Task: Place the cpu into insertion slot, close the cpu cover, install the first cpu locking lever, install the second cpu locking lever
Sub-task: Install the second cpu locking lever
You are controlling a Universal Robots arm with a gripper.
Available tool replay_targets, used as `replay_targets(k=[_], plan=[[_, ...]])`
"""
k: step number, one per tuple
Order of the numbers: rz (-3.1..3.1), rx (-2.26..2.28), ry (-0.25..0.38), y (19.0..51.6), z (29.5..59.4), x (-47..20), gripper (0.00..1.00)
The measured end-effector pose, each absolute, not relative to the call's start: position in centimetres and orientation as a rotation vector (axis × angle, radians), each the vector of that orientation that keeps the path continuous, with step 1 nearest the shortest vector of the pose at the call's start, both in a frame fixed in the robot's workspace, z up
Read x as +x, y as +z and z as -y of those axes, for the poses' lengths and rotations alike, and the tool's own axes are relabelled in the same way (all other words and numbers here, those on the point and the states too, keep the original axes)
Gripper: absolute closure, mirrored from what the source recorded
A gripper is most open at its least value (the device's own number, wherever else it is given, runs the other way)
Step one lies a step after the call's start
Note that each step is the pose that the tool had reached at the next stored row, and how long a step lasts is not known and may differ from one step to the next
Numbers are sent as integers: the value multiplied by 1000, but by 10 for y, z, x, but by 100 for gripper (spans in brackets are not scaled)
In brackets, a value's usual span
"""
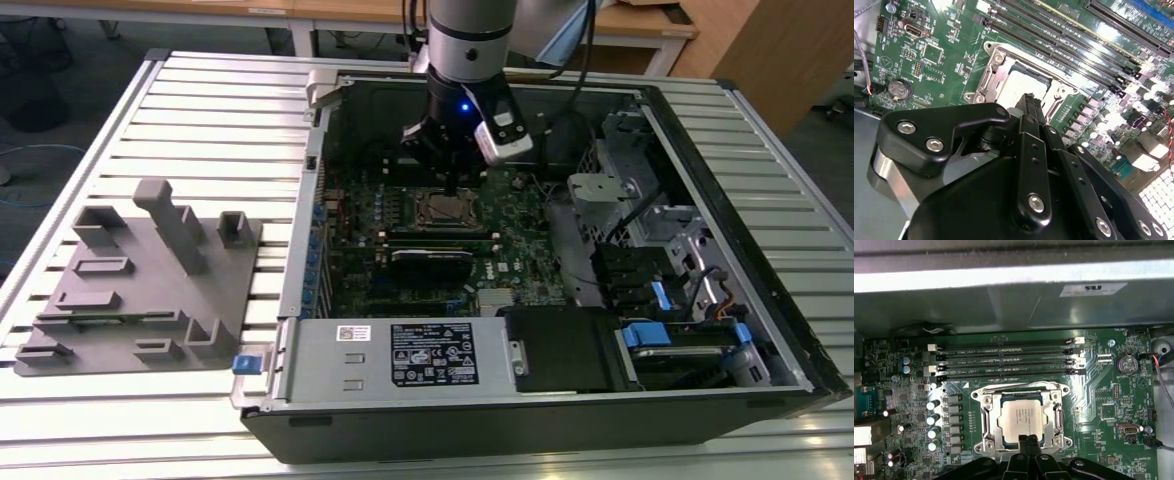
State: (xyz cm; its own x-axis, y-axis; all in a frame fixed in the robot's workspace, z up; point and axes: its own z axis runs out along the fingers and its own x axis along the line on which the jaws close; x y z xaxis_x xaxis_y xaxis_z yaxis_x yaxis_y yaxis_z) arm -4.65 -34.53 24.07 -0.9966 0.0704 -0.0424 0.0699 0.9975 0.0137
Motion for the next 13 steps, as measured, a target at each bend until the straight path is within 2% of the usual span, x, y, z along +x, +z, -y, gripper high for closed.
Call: replay_targets(k=[13], plan=[[-3097,109,19,241,353,-46,90]])
